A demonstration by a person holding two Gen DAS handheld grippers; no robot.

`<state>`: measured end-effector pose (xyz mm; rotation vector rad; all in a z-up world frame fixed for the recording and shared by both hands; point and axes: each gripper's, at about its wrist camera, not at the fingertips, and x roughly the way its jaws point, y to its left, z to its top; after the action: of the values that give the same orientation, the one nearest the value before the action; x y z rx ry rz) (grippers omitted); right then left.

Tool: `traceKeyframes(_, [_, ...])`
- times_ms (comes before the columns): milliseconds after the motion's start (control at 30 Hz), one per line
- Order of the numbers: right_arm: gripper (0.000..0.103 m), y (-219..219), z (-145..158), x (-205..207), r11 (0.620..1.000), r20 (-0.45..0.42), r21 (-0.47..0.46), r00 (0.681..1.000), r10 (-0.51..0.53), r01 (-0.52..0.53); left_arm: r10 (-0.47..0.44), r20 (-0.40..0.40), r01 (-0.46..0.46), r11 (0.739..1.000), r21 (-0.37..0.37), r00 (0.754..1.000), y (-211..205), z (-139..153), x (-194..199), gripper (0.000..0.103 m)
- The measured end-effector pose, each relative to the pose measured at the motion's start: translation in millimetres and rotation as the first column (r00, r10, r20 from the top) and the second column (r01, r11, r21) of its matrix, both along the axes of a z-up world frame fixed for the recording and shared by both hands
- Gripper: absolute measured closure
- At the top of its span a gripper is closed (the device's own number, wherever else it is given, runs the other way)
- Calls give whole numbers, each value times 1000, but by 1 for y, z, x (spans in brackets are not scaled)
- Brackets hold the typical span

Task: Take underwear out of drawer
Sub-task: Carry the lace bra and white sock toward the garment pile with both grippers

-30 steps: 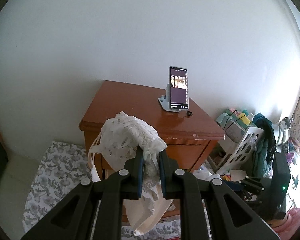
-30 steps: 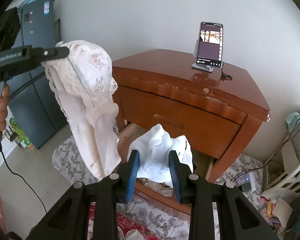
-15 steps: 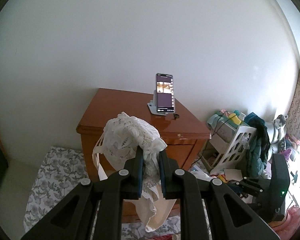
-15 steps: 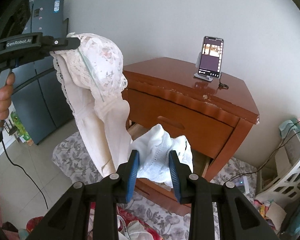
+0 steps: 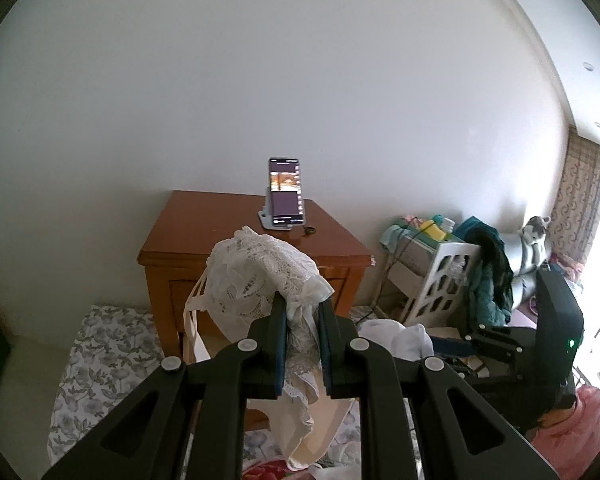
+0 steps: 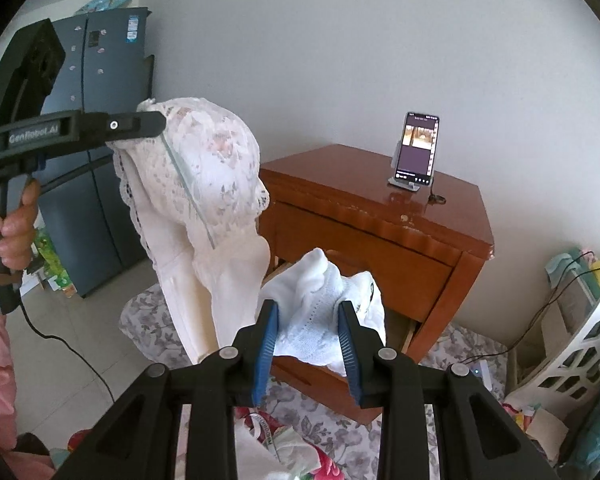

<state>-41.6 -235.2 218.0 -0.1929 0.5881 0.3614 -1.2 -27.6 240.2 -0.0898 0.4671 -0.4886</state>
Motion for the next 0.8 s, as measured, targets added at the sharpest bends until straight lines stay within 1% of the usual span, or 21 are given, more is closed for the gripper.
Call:
traceKeyframes(233, [70, -1, 8, -37, 1000, 1, -14, 1000, 11, -11, -70, 23, 69, 997, 19, 997, -8, 0, -46, 89])
traceKeyframes(467, [70, 11, -3, -71, 995, -12, -84, 999, 45, -46, -150, 25, 149, 988, 44, 988, -26, -8, -82, 89])
traceKeyframes(667, [70, 13, -6, -91, 993, -7, -109, 999, 53, -53, -230, 27, 230, 973, 9, 973, -30, -13, -115, 89])
traceKeyframes(733, [70, 10, -5, -96, 992, 3, -116, 999, 46, -45, -244, 37, 244, 970, -7, 969, -26, -15, -123, 89])
traceKeyframes(800, [70, 3, -3, -101, 993, 4, -111, 999, 35, -34, -243, 41, 245, 969, -28, 969, -17, -24, -132, 88])
